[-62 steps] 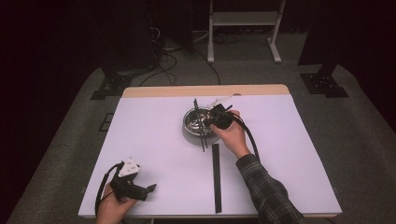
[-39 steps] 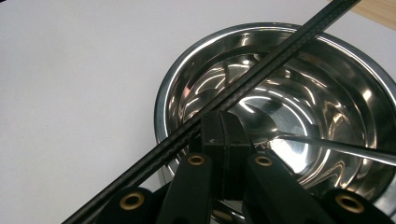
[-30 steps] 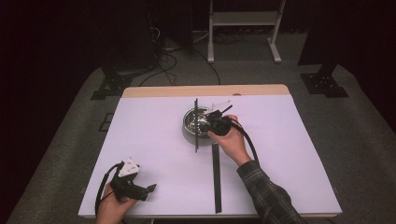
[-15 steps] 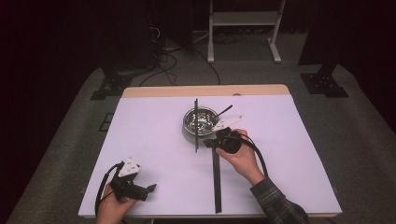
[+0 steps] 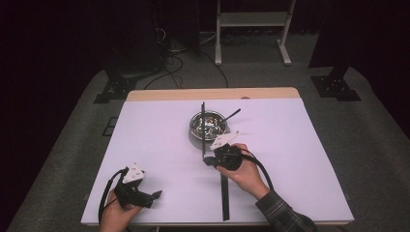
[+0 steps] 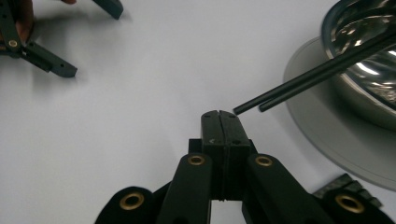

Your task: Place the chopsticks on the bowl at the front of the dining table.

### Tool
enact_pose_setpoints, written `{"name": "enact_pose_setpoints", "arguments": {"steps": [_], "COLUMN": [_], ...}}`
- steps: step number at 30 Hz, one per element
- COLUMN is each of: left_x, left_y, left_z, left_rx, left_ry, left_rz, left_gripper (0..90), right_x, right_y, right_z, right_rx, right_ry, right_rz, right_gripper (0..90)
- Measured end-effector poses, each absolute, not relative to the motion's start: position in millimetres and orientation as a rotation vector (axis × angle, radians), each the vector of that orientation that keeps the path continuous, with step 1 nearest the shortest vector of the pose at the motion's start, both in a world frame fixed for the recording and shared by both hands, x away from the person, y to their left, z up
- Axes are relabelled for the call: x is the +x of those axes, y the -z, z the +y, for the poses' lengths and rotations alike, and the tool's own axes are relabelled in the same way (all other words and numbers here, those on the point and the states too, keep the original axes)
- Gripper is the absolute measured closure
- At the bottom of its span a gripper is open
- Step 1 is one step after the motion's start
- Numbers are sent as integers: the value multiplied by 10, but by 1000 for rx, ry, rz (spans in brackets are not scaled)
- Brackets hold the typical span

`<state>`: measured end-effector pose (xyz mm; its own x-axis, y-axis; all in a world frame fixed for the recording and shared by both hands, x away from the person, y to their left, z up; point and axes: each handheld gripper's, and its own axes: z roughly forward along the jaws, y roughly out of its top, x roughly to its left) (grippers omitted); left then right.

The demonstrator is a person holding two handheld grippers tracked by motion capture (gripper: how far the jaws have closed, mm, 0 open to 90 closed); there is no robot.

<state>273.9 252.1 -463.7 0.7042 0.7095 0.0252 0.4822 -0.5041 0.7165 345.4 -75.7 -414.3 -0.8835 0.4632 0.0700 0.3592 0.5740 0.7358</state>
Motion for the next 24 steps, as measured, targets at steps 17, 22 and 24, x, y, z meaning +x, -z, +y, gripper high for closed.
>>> {"name": "enact_pose_setpoints", "arguments": {"steps": [17, 22, 24], "left_x": [2740, 2740, 2740], "left_y": [4637, 4637, 4636], "left_z": [2522, 2522, 2523], "left_rx": [2204, 2204, 2204], "left_ry": [-416, -416, -416], "left_rz": [902, 902, 902], "left_gripper": [0, 0, 0], "right_x": [3558, 3579, 3584], "right_y": [4200, 4205, 4208], "right_z": [-690, -690, -693], "right_rx": [737, 745, 750], "right_ry": [-1179, -1178, -1176], "right_rz": [2634, 2630, 2630], "right_gripper": [900, 900, 900]}}
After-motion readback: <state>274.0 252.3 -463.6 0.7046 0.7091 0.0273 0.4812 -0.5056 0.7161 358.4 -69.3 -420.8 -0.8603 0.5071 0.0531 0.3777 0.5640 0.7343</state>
